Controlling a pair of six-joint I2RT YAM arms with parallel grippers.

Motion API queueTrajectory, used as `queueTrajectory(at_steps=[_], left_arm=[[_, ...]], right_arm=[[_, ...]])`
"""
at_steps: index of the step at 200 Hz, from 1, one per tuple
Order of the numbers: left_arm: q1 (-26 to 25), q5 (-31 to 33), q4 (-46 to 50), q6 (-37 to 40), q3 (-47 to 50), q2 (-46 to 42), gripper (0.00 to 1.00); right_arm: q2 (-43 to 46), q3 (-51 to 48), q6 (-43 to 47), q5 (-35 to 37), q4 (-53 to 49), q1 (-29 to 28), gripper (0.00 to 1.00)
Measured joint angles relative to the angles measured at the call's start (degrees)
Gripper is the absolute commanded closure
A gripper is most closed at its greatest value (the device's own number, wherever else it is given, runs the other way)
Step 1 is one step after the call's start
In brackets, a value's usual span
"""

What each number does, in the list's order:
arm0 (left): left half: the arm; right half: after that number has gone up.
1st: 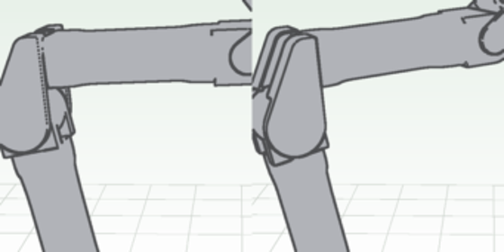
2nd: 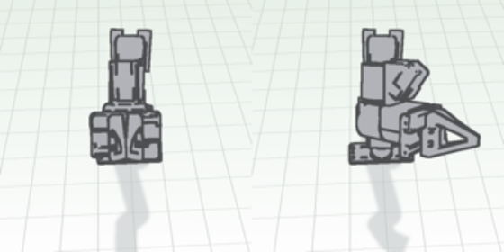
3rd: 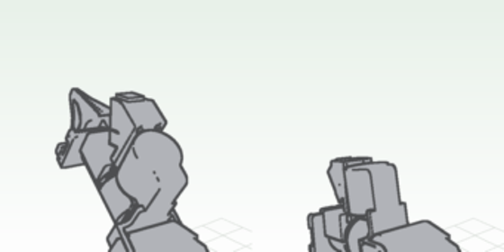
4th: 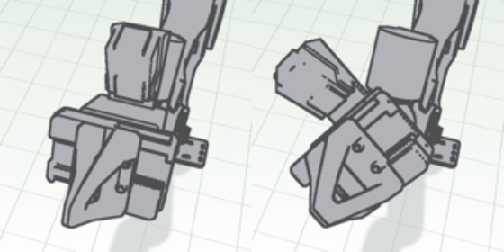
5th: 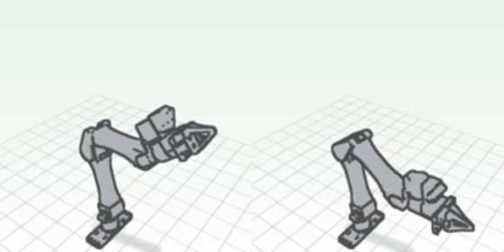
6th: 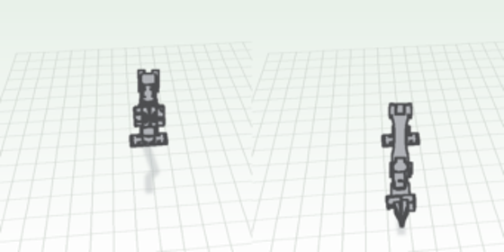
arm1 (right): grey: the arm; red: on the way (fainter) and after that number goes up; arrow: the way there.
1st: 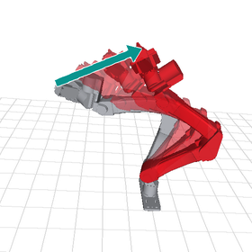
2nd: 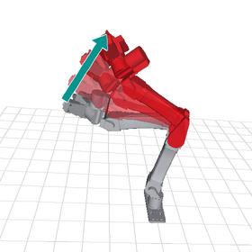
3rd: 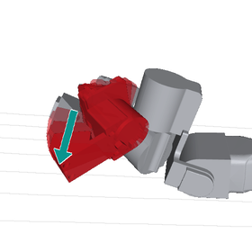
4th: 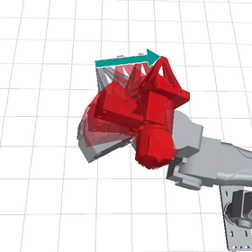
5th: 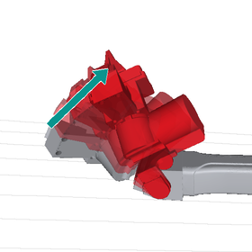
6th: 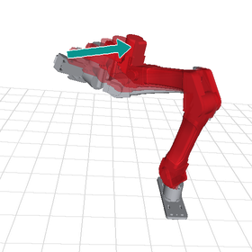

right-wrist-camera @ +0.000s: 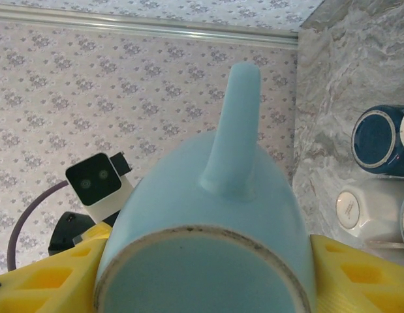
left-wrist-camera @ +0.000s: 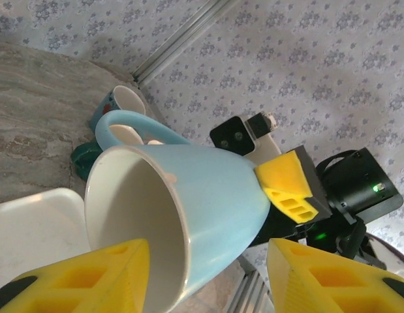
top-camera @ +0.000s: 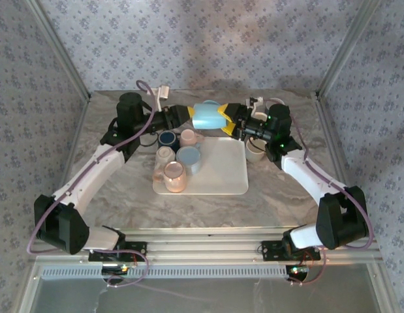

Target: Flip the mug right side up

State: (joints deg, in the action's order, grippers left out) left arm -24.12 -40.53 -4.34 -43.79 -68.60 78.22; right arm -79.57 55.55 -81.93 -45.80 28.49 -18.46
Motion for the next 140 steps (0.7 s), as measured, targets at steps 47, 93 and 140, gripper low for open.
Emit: queueTrajectory(at_steps=[47, 93, 140], left_arm=[[-0.83, -4.09, 2.1, 3.3, -2.19, 3.26, 0.54], [-2.19, -6.64, 2.82, 4.35, -3.13, 3.63, 0.62], [-2.27, -7.06, 2.45, 4.48, -3.15, 3.72, 0.81]], right_arm=[[-0.07, 0.0, -0.26, -1.79, 1.7, 0.0, 0.47], [-0.74, 0.13, -1.27, -3.1, 3.26, 0.0, 0.47], [-2.25, 0.15, -3.23, -4.48, 5.9, 0.09, 0.39]])
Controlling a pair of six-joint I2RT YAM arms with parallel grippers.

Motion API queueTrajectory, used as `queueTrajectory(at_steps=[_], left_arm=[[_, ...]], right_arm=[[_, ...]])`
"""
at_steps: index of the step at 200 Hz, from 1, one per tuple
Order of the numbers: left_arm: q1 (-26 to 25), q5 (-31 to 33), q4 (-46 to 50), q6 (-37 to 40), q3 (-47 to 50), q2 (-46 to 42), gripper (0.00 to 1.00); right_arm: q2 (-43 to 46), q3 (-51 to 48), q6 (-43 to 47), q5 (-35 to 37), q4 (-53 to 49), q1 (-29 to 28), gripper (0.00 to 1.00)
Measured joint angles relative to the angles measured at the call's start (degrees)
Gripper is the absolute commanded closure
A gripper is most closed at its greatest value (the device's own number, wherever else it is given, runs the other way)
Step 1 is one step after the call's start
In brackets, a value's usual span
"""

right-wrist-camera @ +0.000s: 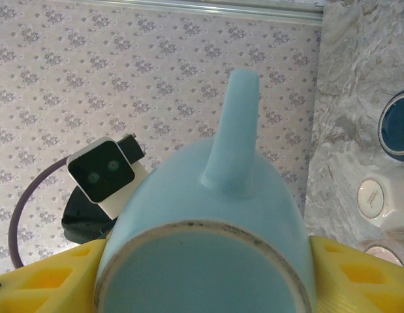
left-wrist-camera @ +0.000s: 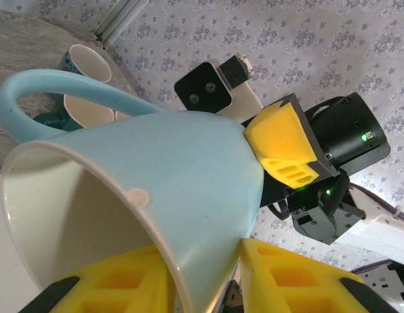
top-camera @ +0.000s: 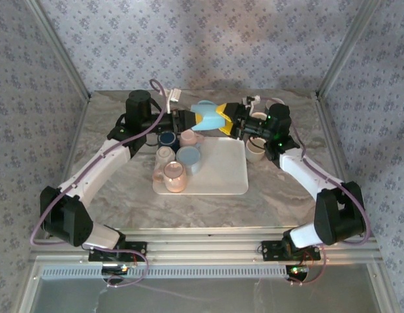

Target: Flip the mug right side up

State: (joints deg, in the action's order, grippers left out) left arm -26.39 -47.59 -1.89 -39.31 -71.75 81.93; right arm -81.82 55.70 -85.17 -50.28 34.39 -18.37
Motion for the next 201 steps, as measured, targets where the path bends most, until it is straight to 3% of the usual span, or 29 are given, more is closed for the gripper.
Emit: queueTrajectory(at_steps=[38, 74, 105, 135, 201], left_arm=[[-0.42, -2.12, -1.49, 0.15, -0.9, 1.03, 1.0], [-1.11, -0.61, -1.09, -1.27, -1.49, 1.36, 1.0], [-1.09, 3.04, 2.73, -3.06, -2.08, 2.67, 1.0], [-1.11, 7.28, 9.14, -4.87, -5.2, 4.24, 1.0], [-4.17, 12.15, 19.61, -12.02, -15.93, 8.55, 1.0]], right_arm=[[-0.37, 0.0, -2.45, 0.09, 1.51, 0.61, 0.19], [0.7, 0.02, 3.3, 0.5, -3.04, 1.18, 0.09], [7.17, 1.33, 18.97, 4.72, -20.81, 2.58, 0.06], [16.5, 2.32, 36.5, 11.32, -34.56, 2.6, 0.09], [28.63, -3.8, 74.47, 27.34, -43.95, -6.71, 0.07]])
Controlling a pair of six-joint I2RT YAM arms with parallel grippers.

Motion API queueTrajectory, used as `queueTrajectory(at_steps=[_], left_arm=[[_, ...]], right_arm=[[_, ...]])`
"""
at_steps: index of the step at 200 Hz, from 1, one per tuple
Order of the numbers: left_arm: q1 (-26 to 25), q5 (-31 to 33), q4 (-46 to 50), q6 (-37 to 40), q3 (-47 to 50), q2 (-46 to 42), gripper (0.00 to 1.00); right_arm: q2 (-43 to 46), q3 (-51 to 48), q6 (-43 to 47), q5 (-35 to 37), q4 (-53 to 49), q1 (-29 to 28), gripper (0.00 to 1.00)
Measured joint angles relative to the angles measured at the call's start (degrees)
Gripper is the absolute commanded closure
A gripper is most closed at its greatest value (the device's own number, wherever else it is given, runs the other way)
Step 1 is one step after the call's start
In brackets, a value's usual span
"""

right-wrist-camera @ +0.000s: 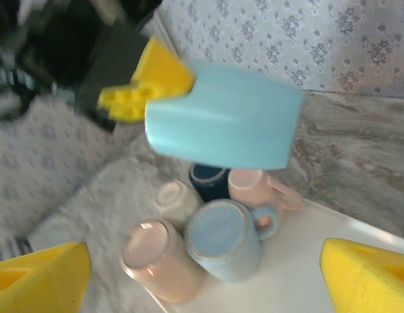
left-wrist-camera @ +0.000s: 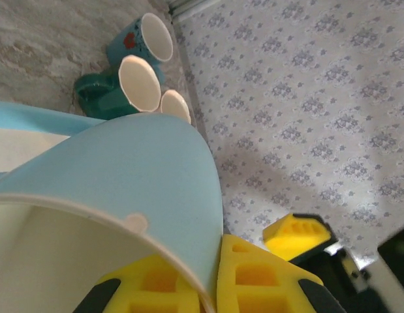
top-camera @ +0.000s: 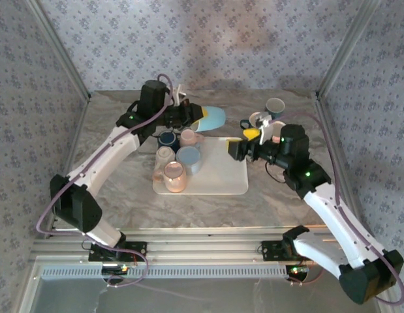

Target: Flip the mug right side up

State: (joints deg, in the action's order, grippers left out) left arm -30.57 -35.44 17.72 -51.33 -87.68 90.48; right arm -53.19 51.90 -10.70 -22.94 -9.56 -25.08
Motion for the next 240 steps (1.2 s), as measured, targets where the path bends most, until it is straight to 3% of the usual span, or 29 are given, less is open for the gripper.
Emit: queueTrajectory(at_steps=[20, 42, 92, 127, 167, 240], left_arm=[[-1.7, 0.98, 5.33, 0.76, -4.68, 2.73, 1.0], [-3.69, 2.32, 11.28, 2.84, -9.09, 5.62, 1.0], [-10.19, 5.18, 20.17, 9.49, -14.51, 11.67, 1.0], [-15.65, 7.43, 25.03, 14.91, -20.2, 17.03, 1.0], [-19.41, 10.29, 32.33, 20.81, -26.91, 20.2, 1.0], [-26.05, 14.95, 38.75, 29.9, -35.54, 26.12, 1.0]], right_arm=[[0.74, -1.68, 7.65, 2.21, -1.92, -0.59, 0.1], [1.46, -2.27, 8.17, 2.73, -4.02, 3.63, 0.14], [5.44, -1.84, -9.01, 0.59, -12.2, 26.58, 0.22], [3.1, -0.72, -18.16, -8.24, -20.81, 35.78, 0.22], [4.24, -0.74, -23.37, -16.09, -26.27, 37.51, 0.19], [0.74, 0.5, -24.98, -15.06, -37.24, 42.03, 0.18]])
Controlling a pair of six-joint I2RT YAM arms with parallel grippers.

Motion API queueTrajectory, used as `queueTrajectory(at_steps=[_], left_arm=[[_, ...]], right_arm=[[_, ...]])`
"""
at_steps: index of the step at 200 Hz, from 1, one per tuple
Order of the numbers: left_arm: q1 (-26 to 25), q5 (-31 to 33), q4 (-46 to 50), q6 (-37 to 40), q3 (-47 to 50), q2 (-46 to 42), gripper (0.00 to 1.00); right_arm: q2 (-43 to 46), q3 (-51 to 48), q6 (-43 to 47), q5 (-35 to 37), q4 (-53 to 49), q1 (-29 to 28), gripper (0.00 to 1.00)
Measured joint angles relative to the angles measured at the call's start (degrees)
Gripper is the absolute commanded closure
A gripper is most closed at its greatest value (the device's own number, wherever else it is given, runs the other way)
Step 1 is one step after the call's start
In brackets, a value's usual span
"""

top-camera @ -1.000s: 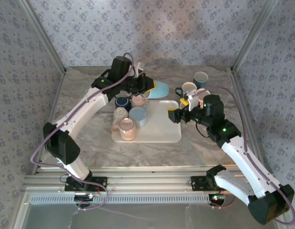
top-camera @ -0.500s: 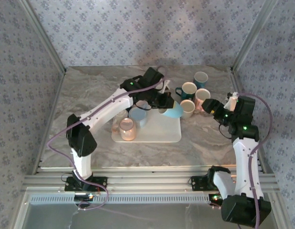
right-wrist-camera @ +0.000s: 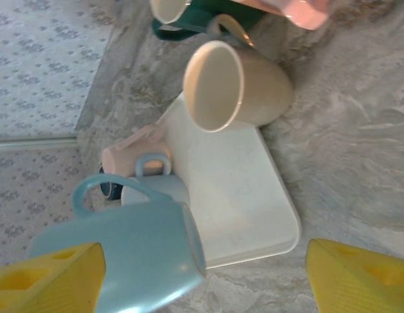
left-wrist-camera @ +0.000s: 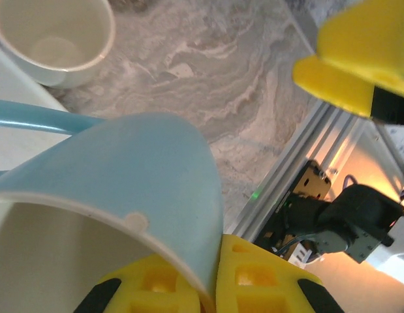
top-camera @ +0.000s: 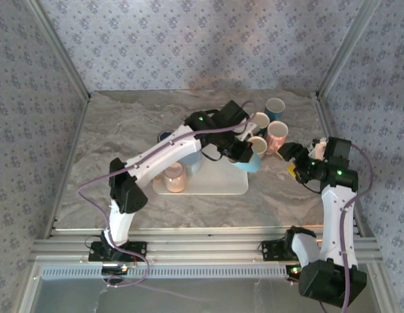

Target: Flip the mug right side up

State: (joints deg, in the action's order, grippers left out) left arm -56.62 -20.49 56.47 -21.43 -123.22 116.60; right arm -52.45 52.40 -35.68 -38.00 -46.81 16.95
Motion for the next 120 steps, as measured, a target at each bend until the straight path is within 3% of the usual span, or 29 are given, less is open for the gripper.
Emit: queueTrajectory(at_steps=[30, 84, 120], left_arm=[[-2.69, 1.97, 0.37, 1.11, -1.25, 5.29, 1.0], [-3.08, 4.83, -2.03, -0.17, -2.01, 13.38, 1.0], [-3.02, 5.33, -1.92, -1.7, -9.66, 17.75, 1.0]], right_arm=[[-1.03, -0.09, -0.15, 0.09, -1.68, 2.23, 0.18], [-1.25, -3.41, -0.15, -0.24, -1.22, 4.35, 0.19], [-2.75, -5.27, 0.48, -0.15, -0.74, 4.35, 0.23]])
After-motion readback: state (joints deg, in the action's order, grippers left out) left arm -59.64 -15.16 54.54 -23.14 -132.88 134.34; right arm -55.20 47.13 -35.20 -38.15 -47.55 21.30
